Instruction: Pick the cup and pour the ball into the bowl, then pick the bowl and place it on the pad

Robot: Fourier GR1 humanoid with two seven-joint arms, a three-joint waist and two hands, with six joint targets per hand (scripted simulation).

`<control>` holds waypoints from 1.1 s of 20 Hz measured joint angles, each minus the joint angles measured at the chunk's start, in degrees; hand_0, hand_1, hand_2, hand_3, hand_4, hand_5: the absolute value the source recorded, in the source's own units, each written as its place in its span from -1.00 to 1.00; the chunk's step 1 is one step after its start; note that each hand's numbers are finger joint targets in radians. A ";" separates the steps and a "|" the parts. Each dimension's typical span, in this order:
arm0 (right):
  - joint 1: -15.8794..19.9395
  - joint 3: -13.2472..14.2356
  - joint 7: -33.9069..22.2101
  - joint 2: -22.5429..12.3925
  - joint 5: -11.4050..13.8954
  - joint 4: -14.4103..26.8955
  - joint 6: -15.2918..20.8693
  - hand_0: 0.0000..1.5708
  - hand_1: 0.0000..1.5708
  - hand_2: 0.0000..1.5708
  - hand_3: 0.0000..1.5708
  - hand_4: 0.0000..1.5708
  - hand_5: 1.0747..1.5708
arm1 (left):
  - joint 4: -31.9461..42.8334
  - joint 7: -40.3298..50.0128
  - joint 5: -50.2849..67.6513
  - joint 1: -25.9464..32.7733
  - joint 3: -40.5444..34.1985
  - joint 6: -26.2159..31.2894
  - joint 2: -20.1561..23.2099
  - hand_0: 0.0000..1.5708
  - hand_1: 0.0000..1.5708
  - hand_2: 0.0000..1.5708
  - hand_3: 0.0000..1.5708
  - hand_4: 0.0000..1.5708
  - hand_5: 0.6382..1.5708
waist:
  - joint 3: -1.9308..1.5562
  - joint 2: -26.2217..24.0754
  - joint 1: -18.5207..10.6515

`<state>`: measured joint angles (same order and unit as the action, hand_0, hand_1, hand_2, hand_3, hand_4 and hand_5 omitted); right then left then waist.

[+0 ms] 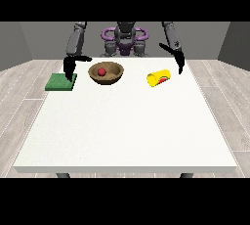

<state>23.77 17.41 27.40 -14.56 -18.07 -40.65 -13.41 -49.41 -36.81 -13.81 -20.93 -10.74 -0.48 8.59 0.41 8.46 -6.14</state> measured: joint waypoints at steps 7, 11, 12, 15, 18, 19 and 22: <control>-1.09 -2.91 -2.18 5.50 0.74 1.32 2.93 -1.00 -1.00 -1.00 -1.00 -1.00 1.00 | 0.19 1.20 1.06 1.81 0.23 0.57 0.18 -1.00 -1.00 -1.00 -1.00 -1.00 -0.89 | -0.35 -3.38 1.73; 0.59 -2.56 -1.85 6.52 0.36 4.20 4.40 -1.00 -1.00 -1.00 -1.00 -1.00 1.00 | -1.95 1.74 1.29 2.03 0.82 0.86 0.62 -1.00 -1.00 -1.00 -1.00 -1.00 -0.87 | -0.41 -2.37 0.83; 0.84 -2.56 -1.03 6.90 0.47 5.10 4.74 -1.00 -1.00 -1.00 -1.00 -1.00 0.99 | -2.45 1.59 1.37 2.21 1.08 0.85 0.38 -1.00 -1.00 -1.00 -1.00 -1.00 -0.86 | -0.41 -1.91 0.59; 2.09 -1.87 1.68 7.28 -0.01 6.77 4.83 -1.00 -1.00 -1.00 -1.00 -1.00 0.99 | -3.91 1.29 1.88 1.43 1.11 1.08 0.72 -1.00 -1.00 -1.00 -1.00 -1.00 -0.87 | -0.10 0.10 -0.23; 2.07 -1.03 4.11 7.01 -0.50 7.91 4.76 -1.00 -1.00 -1.00 -1.00 -1.00 1.00 | -5.93 1.98 2.20 1.61 1.81 2.25 0.89 -1.00 -1.00 -1.00 -1.00 -1.00 -0.90 | 0.39 0.67 -1.28; 2.21 -0.86 4.47 6.96 -0.55 7.94 5.22 -1.00 -1.00 -1.00 -1.00 -0.41 0.92 | -6.27 1.90 2.10 1.43 1.81 2.16 1.17 -1.00 -1.00 -1.00 -1.00 -1.00 -0.90 | 0.51 1.00 -1.39; 0.93 -1.52 5.08 5.85 1.35 7.53 9.03 1.00 1.00 1.00 1.00 0.29 0.84 | -7.53 2.02 2.11 0.29 2.46 3.19 1.49 -1.00 -1.00 -1.00 -1.00 -1.00 -0.87 | 1.64 1.56 -3.27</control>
<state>24.70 15.90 32.48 -8.72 -16.72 -33.12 -4.38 -56.94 -34.80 -11.70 -20.64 -8.28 2.72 10.07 2.06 10.02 -9.41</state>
